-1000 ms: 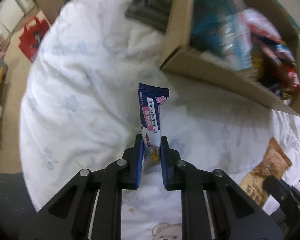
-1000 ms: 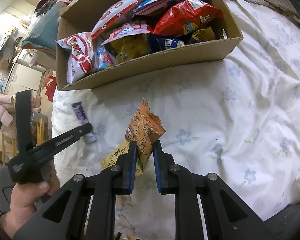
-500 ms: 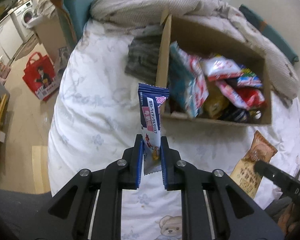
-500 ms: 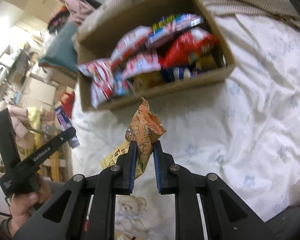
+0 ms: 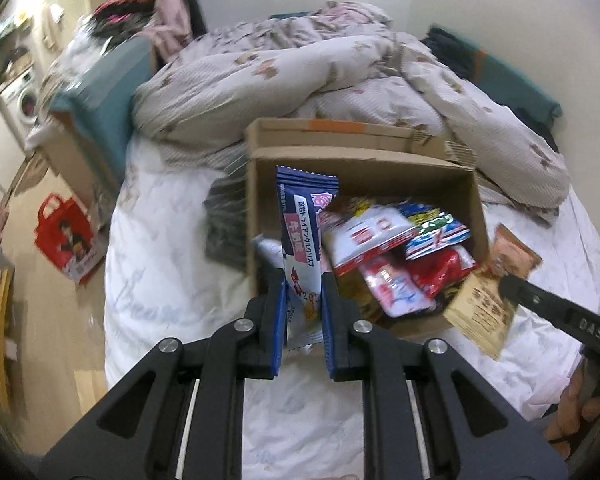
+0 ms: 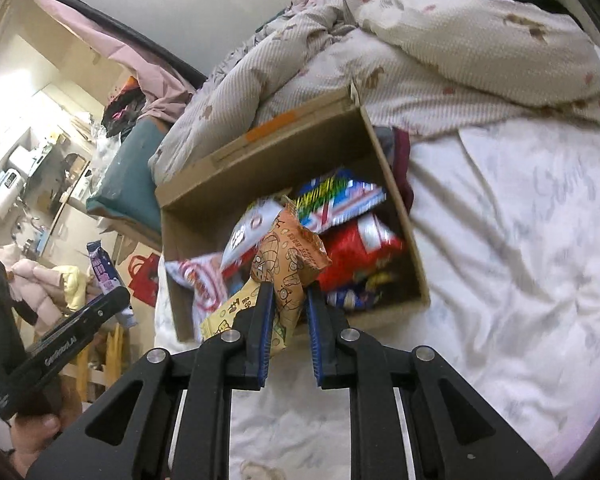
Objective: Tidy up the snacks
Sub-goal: 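Lower both snacks into the box and open both grippers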
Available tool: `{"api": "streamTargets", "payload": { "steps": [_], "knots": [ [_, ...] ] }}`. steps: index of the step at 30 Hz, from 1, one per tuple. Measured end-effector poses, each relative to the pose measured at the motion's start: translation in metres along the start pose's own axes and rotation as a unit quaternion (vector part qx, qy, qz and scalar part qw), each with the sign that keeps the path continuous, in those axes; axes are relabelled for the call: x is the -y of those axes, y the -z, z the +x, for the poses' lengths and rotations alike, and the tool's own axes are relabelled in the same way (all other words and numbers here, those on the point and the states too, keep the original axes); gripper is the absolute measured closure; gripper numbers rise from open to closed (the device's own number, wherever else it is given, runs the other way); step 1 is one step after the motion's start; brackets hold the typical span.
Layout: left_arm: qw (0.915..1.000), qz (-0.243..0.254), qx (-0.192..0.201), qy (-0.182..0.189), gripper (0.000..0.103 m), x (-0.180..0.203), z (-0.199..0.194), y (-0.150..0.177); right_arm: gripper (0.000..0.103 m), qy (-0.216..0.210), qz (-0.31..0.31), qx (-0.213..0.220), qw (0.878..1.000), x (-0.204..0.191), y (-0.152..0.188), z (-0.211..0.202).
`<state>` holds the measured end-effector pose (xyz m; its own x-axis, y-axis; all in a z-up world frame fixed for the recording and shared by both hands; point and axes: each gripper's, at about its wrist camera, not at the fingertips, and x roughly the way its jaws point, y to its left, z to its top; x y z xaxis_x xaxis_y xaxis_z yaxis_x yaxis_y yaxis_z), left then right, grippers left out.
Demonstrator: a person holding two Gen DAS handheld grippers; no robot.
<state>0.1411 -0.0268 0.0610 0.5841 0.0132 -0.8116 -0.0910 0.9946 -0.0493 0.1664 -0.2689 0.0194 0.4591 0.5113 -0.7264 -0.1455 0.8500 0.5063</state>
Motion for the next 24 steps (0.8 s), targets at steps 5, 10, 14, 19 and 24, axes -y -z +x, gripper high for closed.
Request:
{"api": "streamTargets", "payload": {
  "steps": [5, 10, 14, 19, 24],
  "knots": [
    [0.9998, 0.013, -0.015, 0.008, 0.09, 0.019, 0.023, -0.016, 0.086, 0.01, -0.005, -0.001, 1.0, 0.002, -0.02, 0.015],
    [0.9992, 0.02, -0.034, 0.005, 0.09, 0.032, 0.049, -0.028, 0.086, 0.02, -0.022, -0.006, 1.0, 0.002, -0.035, 0.034],
    [0.9992, 0.019, -0.034, -0.004, 0.09, 0.039, 0.066, -0.033, 0.086, 0.021, -0.04, -0.007, 0.999, -0.002, -0.044, 0.048],
    [0.999, 0.031, -0.027, -0.017, 0.089, 0.046, 0.077, -0.04, 0.086, 0.024, -0.043, -0.018, 0.999, -0.002, -0.05, 0.062],
    [0.9982, 0.047, -0.023, -0.029, 0.089, 0.051, 0.084, -0.041, 0.086, 0.02, -0.038, -0.022, 0.999, 0.0, -0.05, 0.067]
  ]
}}
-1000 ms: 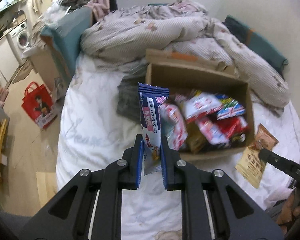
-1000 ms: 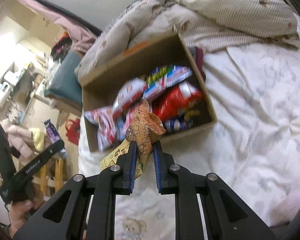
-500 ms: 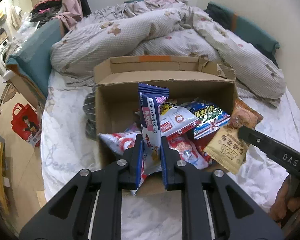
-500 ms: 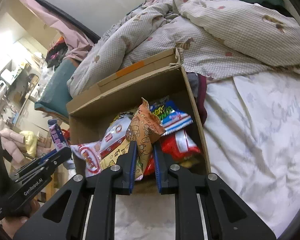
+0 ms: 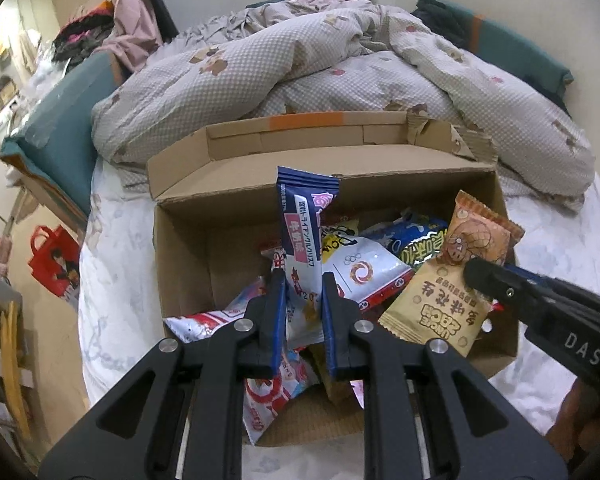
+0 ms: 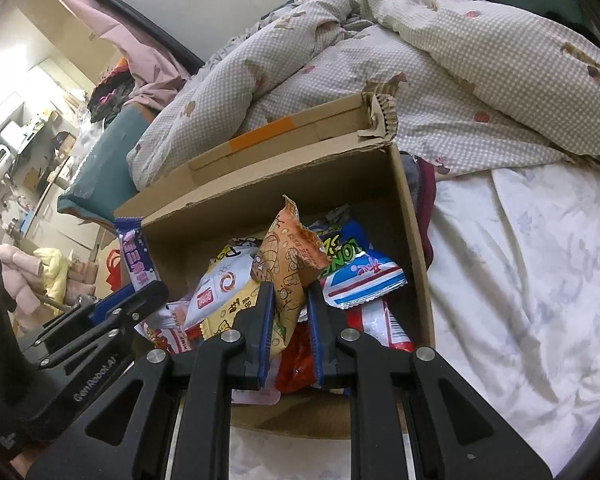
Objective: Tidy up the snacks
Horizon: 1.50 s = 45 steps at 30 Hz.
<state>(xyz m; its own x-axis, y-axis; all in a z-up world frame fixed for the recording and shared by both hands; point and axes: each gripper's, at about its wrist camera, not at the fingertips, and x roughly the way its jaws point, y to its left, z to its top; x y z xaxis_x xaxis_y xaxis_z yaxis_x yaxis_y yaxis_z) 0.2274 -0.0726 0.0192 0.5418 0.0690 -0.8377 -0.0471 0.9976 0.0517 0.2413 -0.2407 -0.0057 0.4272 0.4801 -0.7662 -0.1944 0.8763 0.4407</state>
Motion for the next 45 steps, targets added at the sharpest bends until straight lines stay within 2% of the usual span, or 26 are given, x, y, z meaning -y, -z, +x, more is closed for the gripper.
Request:
{"api": "streamTargets", "payload": {
  "steps": [5, 6, 8, 9, 10, 12, 16, 17, 18, 20, 22, 26, 29, 33, 34, 36, 40, 45],
  "knots": [
    [1.0, 0.001, -0.001, -0.01, 0.088, 0.0, 0.004, 0.0, 0.086, -0.004, 0.008, -0.002, 1.0, 0.002, 0.0, 0.003],
    [1.0, -0.001, -0.004, -0.008, 0.084, 0.0, 0.005, 0.001, 0.086, -0.004, 0.009, -0.001, 1.0, 0.003, -0.001, 0.003],
    [0.9999, -0.005, -0.011, 0.0, 0.061, -0.002, 0.007, 0.002, 0.085, -0.012, 0.013, -0.003, 1.0, 0.004, 0.0, 0.004],
    [0.9999, -0.008, -0.013, 0.002, 0.039, -0.002, 0.007, 0.003, 0.085, -0.015, 0.014, -0.004, 1.0, 0.004, 0.0, 0.005],
    [0.9999, -0.01, -0.01, 0.002, 0.03, -0.003, 0.006, 0.003, 0.085, -0.015, 0.014, -0.004, 1.0, 0.004, 0.0, 0.005],
    [0.9999, -0.011, 0.002, 0.0, 0.03, -0.003, 0.002, 0.005, 0.082, -0.017, 0.016, -0.001, 1.0, 0.004, -0.001, 0.004],
    [0.9998, -0.017, 0.001, -0.005, 0.029, -0.006, 0.0, 0.007, 0.081, -0.007, 0.022, -0.003, 1.0, 0.005, 0.0, 0.005],
    [0.9998, -0.022, 0.001, 0.0, 0.029, -0.008, -0.001, 0.007, 0.073, -0.004, 0.022, -0.004, 1.0, 0.005, 0.0, 0.005],
    [0.9996, -0.026, 0.001, 0.005, 0.029, -0.01, -0.002, 0.008, 0.045, -0.003, 0.022, -0.005, 1.0, 0.005, 0.0, 0.006],
    [0.9996, -0.028, 0.0, 0.003, 0.029, -0.011, -0.004, 0.01, 0.013, -0.003, 0.026, 0.005, 1.0, 0.005, 0.002, 0.003],
    [0.9997, -0.023, 0.001, 0.002, 0.029, -0.013, -0.008, 0.011, 0.012, -0.002, 0.022, 0.023, 0.999, 0.002, 0.003, -0.004],
    [0.9996, -0.025, 0.015, 0.001, 0.029, -0.02, -0.02, 0.014, 0.012, -0.012, 0.008, 0.031, 0.999, -0.007, 0.004, -0.013],
    [0.999, 0.001, 0.03, -0.032, 0.029, -0.019, -0.032, 0.019, 0.012, -0.009, -0.01, 0.036, 0.999, -0.016, 0.008, -0.022],
    [0.9983, -0.011, 0.035, -0.045, 0.029, -0.031, -0.047, 0.029, 0.001, -0.001, -0.025, 0.05, 0.998, -0.028, 0.02, -0.035],
    [0.9979, -0.015, 0.038, -0.051, 0.023, -0.035, -0.051, 0.032, 0.001, 0.0, -0.031, 0.053, 0.998, -0.032, 0.024, -0.04],
    [0.9981, -0.016, 0.044, -0.041, 0.014, -0.041, -0.059, 0.04, 0.0, 0.003, -0.044, 0.062, 0.997, -0.041, 0.032, -0.05],
    [0.9981, -0.028, 0.048, -0.027, 0.011, -0.057, -0.075, 0.06, 0.0, 0.003, -0.058, 0.081, 0.995, -0.048, 0.049, -0.065],
    [0.9972, -0.049, 0.057, -0.002, 0.004, -0.074, -0.099, 0.088, 0.0, 0.016, -0.061, 0.082, 0.995, -0.052, 0.077, -0.076]
  ]
}}
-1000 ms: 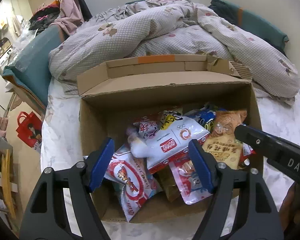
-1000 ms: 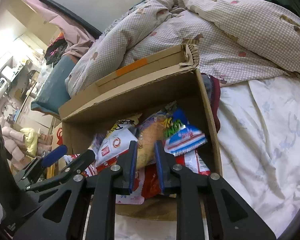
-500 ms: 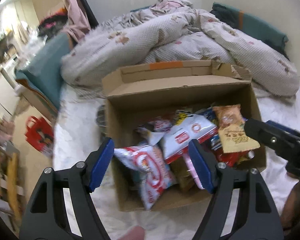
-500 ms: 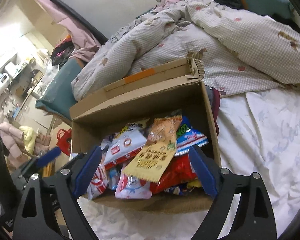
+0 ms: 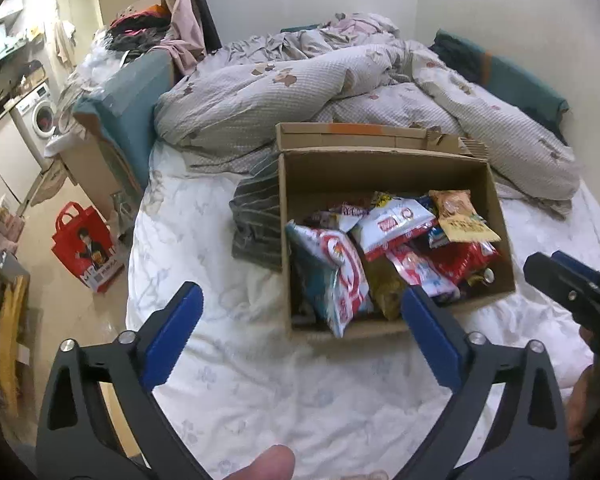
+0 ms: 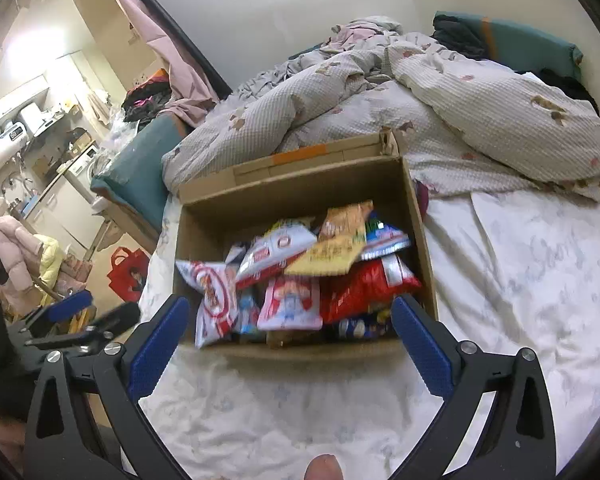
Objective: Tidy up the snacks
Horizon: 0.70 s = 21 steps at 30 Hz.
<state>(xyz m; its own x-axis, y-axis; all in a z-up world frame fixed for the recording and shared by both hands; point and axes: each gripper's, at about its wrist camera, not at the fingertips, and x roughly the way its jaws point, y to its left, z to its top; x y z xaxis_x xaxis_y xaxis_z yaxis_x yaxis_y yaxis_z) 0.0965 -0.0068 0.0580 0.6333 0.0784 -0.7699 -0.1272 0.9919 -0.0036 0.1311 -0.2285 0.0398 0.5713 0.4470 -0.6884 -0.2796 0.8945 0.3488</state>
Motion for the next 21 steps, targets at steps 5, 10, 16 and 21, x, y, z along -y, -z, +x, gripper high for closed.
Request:
{"api": "streamTargets", "payload": {
  "steps": [5, 10, 16, 21],
  "knots": [
    [0.9996, -0.009, 0.026, -0.01, 0.004, -0.014, -0.017, 0.023, 0.0, 0.011, -0.003, 0.005, 1.0, -0.004, 0.021, -0.016],
    [0.9989, -0.039, 0.023, -0.008, 0.004, -0.025, -0.015, 0.043, 0.0, 0.035, -0.002, 0.007, 0.999, -0.003, 0.041, -0.019],
    [0.9988, -0.032, 0.037, 0.008, 0.003, -0.019, -0.023, 0.05, 0.0, 0.072, -0.018, 0.035, 0.997, -0.006, 0.05, -0.029],
    [0.9988, -0.031, 0.035, 0.014, 0.003, -0.014, -0.019, 0.05, 0.0, 0.088, -0.038, 0.044, 0.994, -0.009, 0.052, -0.026]
  ]
}}
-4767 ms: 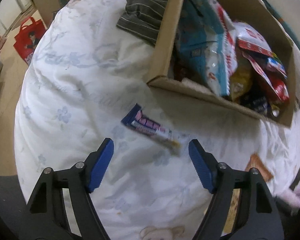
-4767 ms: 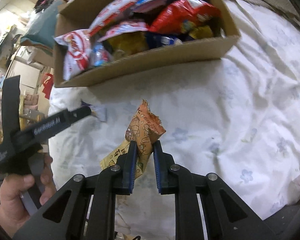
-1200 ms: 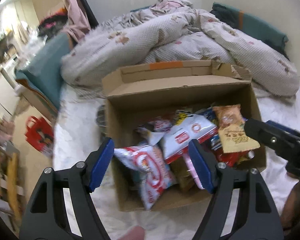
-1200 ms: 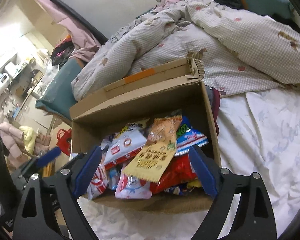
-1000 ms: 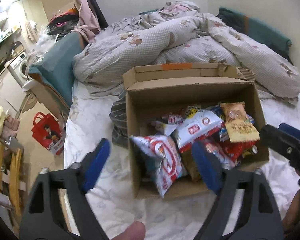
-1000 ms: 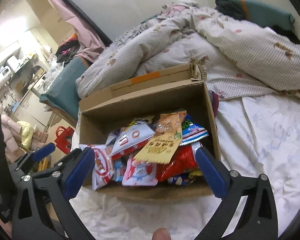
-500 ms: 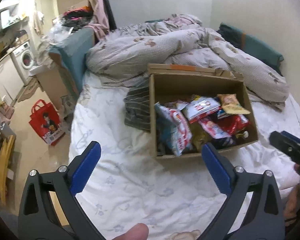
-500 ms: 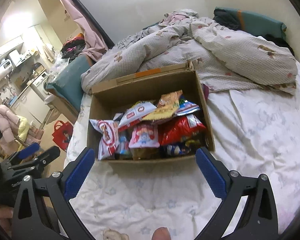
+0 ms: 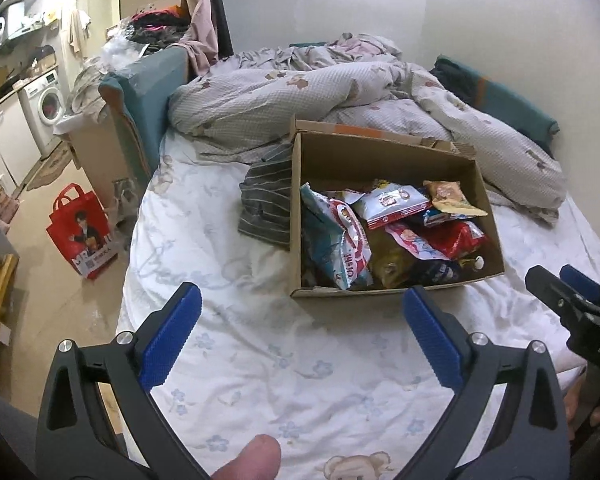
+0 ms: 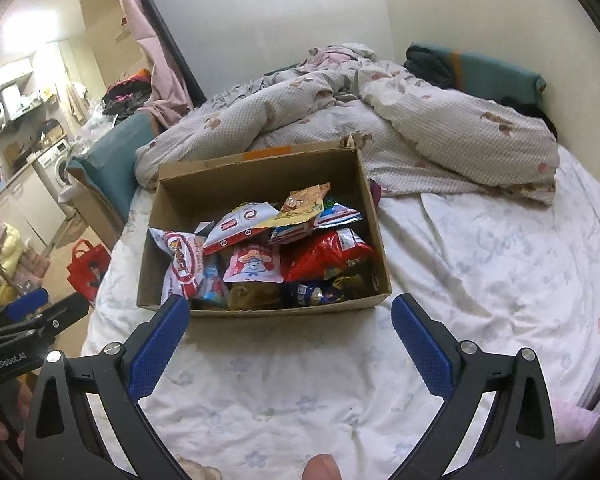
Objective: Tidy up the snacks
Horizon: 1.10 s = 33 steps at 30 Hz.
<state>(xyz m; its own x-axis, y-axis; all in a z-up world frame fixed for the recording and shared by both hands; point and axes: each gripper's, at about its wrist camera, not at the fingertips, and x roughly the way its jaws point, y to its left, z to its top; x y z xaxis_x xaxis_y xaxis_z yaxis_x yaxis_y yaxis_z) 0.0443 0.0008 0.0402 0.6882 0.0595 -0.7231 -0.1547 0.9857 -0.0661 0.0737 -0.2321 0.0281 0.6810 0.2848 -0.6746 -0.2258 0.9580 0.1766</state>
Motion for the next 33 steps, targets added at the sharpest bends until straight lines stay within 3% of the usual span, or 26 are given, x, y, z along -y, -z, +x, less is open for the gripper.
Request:
{"api": "streamTargets", "payload": {
  "steps": [12, 33],
  "knots": [
    [0.9999, 0.006, 0.0, -0.012, 0.003, -0.003, -0.003, 0.006, 0.0, 0.005, -0.033, 0.001, 0.999, -0.019, 0.005, 0.005],
    [1.0, 0.004, 0.004, -0.002, 0.003, 0.0, -0.003, 0.006, 0.0, 0.005, -0.027, -0.002, 1.0, -0.017, 0.005, 0.005]
  ]
}}
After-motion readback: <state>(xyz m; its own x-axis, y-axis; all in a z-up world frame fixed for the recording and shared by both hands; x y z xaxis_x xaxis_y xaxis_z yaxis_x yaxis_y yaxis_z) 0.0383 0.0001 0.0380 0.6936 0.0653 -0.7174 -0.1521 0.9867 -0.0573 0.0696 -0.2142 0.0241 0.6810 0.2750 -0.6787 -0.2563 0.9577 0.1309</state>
